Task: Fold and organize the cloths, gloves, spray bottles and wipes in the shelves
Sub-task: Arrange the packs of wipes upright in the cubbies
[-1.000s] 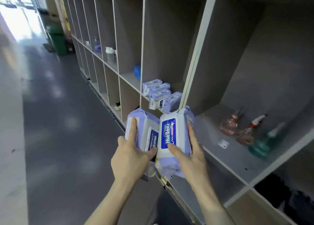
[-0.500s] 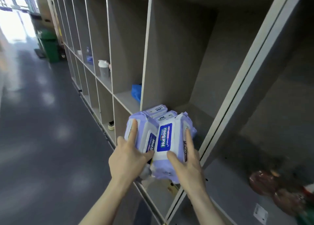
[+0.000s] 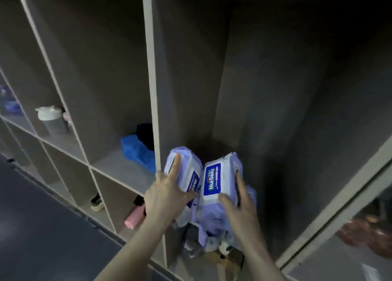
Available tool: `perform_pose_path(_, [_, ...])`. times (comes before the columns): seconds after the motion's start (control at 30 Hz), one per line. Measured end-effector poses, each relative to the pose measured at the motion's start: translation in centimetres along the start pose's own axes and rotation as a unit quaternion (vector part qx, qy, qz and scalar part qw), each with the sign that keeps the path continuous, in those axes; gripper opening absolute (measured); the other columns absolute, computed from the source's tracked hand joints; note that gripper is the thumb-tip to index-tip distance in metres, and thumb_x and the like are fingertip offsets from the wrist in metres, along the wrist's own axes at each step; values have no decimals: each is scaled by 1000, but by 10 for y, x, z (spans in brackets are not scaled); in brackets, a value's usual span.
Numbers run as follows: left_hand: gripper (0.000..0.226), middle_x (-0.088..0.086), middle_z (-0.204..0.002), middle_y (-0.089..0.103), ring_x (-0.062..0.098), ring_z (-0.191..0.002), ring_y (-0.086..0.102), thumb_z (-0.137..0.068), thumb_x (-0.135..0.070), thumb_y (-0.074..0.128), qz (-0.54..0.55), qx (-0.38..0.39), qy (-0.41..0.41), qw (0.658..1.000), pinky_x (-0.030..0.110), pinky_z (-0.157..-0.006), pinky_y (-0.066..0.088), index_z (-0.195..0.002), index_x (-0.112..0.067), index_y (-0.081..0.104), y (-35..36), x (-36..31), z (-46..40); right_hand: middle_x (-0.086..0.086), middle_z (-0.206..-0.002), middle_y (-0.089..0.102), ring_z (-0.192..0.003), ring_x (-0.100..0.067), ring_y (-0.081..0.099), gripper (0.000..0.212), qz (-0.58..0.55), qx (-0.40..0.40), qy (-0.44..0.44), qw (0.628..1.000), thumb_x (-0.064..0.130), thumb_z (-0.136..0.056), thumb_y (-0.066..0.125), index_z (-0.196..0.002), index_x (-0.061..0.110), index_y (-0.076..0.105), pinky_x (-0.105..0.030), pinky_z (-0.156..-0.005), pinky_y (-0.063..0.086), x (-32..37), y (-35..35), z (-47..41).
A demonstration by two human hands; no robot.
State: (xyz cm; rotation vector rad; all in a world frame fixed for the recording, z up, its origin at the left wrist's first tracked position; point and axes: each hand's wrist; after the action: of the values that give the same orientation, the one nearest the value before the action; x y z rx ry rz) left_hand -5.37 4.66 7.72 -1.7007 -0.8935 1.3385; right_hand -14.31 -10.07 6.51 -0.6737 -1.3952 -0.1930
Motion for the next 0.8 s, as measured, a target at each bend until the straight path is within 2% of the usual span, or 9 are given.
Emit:
perform_pose_path(0.17, [97, 7, -117, 43, 29, -102, 57, -76, -56, 62, -56, 37, 86, 994, 34, -76, 46, -150, -41, 0, 4, -1, -82, -3, -129, 53, -104, -22, 61, 58, 57, -61, 63, 995, 41, -92, 48, -137, 62, 20, -44, -93, 50, -4, 30, -48])
perform_pose_path(0.27, [95, 11, -123, 41, 30, -100, 59, -80, -51, 61, -108, 62, 122, 985, 34, -75, 44, -152, -33, 1, 22, -8, -114, -6, -132, 46, -94, -24, 58, 57, 130, -58, 105, 984, 44, -95, 39, -144, 57, 11, -36, -86, 45, 0, 50, -71])
perform_pose_path(0.37, [90, 14, -137, 32, 30, -108, 53, -85, -52, 57, -180, 101, 147, 967, 34, -74, 43, -152, -23, 3, 44, -11, -129, -10, -136, 36, -99, -27, 56, 58, 255, -5, 97, 962, 49, -97, 36, -149, 47, 10, -34, -80, 46, -1, 71, -88])
perform_pose_path(0.43, [78, 13, -145, 27, 31, -119, 43, -90, -54, 50, -226, 124, 176, 950, 36, -84, 44, -149, -14, 18, 57, -8, -133, -11, -143, 30, -111, -30, 54, 63, 322, 52, 79, 942, 56, -95, 39, -150, 44, 11, -34, -83, 49, -7, 80, -92])
perform_pose_path(0.53, [65, 12, -147, 30, 30, -128, 35, -96, -49, 41, -243, 149, 206, 936, 37, -97, 39, -144, -7, 30, 60, -1, -146, -11, -154, 19, -122, -30, 50, 70, 320, 114, 88, 936, 65, -89, 41, -149, 47, 9, -34, -84, 47, -9, 73, -101])
perform_pose_path(0.63, [61, 14, -154, 24, 30, -142, 20, -99, -47, 34, -218, 182, 274, 919, 38, -112, 23, -147, -9, 29, 50, -1, -157, -10, -154, 25, -113, -26, 52, 74, 316, 164, 103, 929, 70, -85, 43, -147, 51, 8, -30, -70, 41, -4, 61, -113])
perform_pose_path(0.7, [64, 8, -161, 10, 24, -148, 3, -100, -50, 29, -128, 252, 304, 910, 39, -119, 4, -153, -18, 13, 48, -2, -156, -9, -146, 41, -104, -21, 52, 74, 319, 183, 87, 926, 68, -84, 48, -147, 49, 13, -27, -65, 39, 0, 57, -117])
perform_pose_path(0.77, [64, 1, -162, -3, 20, -148, -10, -99, -55, 26, -65, 337, 297, 891, 41, -118, -11, -152, -33, -2, 53, 1, -152, 0, -146, 42, -123, -20, 48, 74, 283, 178, 67, 940, 60, -85, 56, -147, 48, 18, -26, -79, 40, 0, 52, -112])
perform_pose_path(0.8, [64, -2, -161, -9, 19, -147, -16, -97, -59, 25, -83, 349, 306, 882, 43, -116, -16, -150, -40, -6, 58, 3, -149, 6, -147, 39, -131, -16, 43, 79, 228, 173, 70, 956, 57, -83, 61, -148, 47, 16, -24, -87, 38, -4, 47, -108])
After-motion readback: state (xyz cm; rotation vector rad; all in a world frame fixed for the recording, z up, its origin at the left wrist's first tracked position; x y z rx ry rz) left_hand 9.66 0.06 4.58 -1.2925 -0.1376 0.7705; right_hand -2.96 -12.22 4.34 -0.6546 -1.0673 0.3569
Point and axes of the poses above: each hand's wrist, its own z-axis away from the middle knuckle, its own y-axis out of the palm, x = y × z
